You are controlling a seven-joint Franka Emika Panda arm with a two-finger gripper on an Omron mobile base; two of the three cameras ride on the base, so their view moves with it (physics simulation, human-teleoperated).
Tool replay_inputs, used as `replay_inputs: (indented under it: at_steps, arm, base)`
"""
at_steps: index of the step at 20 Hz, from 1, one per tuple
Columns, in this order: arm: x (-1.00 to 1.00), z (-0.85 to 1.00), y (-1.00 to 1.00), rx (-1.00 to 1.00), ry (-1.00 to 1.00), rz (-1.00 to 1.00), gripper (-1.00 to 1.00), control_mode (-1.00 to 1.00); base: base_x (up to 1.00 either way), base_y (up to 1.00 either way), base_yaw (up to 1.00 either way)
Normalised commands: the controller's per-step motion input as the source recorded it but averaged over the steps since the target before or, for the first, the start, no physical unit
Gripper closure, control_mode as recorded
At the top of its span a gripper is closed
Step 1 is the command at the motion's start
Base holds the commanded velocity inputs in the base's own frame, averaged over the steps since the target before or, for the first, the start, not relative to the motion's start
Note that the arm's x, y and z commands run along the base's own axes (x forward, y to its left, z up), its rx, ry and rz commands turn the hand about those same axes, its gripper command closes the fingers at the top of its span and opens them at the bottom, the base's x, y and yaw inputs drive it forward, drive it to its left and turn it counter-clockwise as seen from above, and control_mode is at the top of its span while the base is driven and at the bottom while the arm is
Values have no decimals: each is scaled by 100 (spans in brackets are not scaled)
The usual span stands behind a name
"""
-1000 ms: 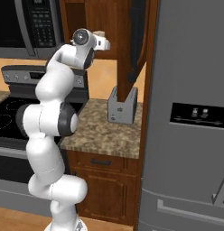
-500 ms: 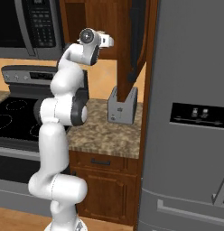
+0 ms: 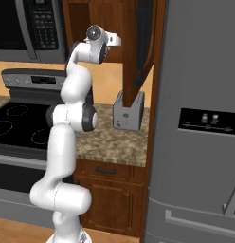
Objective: Gather all objects into one cabinet and sort the glasses and bowls to opposite sides.
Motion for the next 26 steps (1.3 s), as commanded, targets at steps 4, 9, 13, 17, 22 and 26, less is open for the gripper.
replay_inputs:
  at_steps: [4,9,13,17,22,26]
  arm:
    - [-48,-8,0,-4,1,-1,100,-100]
    - [-100,-61,10,-8,-12,-7,100,-100]
    - [-100,-100,12,-5,-21,-6,100,-100]
    - [-100,-87,1,-1,-21,-2,100,-100]
    - [-100,-5,-11,6,-7,-1,100,-100]
    - [-100,10,-17,3,2,0,100,-100]
  base:
    - [0,0,0]
    - [0,0,0]
    - [0,0,0]
    - [0,0,0]
    - [0,0,0]
    - [0,0,0]
